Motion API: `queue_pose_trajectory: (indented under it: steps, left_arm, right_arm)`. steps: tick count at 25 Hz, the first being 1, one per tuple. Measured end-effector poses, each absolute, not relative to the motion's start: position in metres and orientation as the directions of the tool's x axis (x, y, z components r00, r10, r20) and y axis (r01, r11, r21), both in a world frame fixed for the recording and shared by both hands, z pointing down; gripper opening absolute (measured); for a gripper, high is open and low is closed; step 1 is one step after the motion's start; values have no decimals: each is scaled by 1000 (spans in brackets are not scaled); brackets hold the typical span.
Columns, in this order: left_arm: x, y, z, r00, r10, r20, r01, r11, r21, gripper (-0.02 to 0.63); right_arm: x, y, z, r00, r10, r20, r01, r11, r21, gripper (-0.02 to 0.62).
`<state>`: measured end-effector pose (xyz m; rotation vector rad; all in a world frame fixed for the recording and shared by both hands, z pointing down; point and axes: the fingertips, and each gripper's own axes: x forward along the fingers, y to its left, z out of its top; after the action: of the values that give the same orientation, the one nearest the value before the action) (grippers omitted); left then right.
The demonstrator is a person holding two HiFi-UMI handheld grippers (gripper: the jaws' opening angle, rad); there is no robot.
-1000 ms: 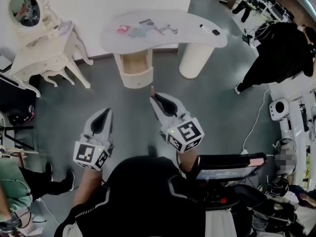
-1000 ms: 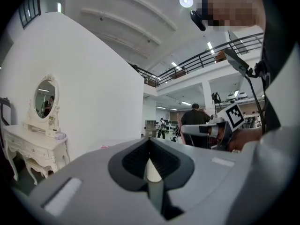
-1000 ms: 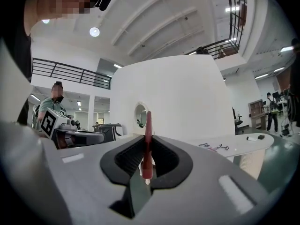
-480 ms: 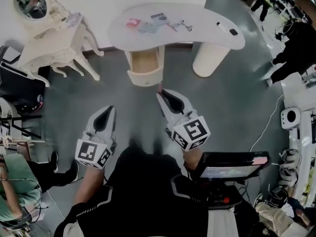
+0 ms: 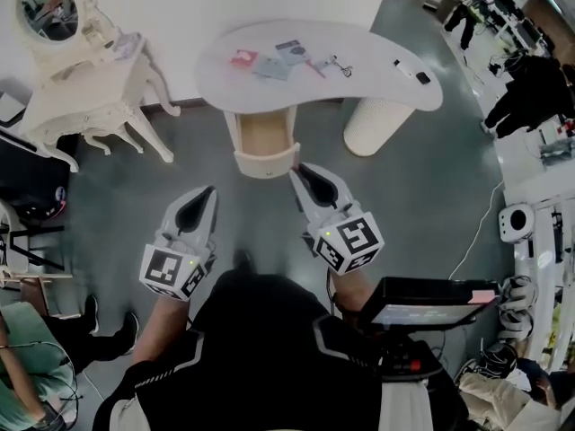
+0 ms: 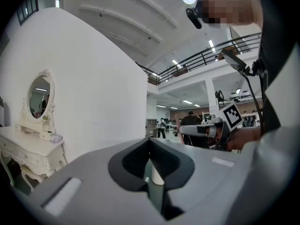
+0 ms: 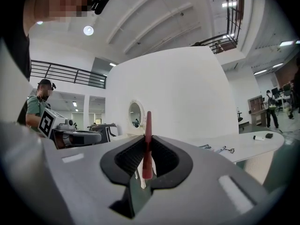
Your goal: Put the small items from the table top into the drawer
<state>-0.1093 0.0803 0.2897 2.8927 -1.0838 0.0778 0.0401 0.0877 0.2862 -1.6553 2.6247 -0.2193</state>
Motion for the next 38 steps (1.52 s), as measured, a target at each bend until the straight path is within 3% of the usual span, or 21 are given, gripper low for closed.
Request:
queue_pose_trajectory:
  steps: [20,38]
  left_arm:
    - [-148,-29,309,846,-532,19,-531,-841,99,0]
    - [-82,-115,312,824,-561,81,-566,-821,77,0]
  right_arm:
    - [-5,-9,297,-312,-938,152,-949,302,-89,49]
    - [68,-105,302,-334,-935,123,-942,326,-83,51]
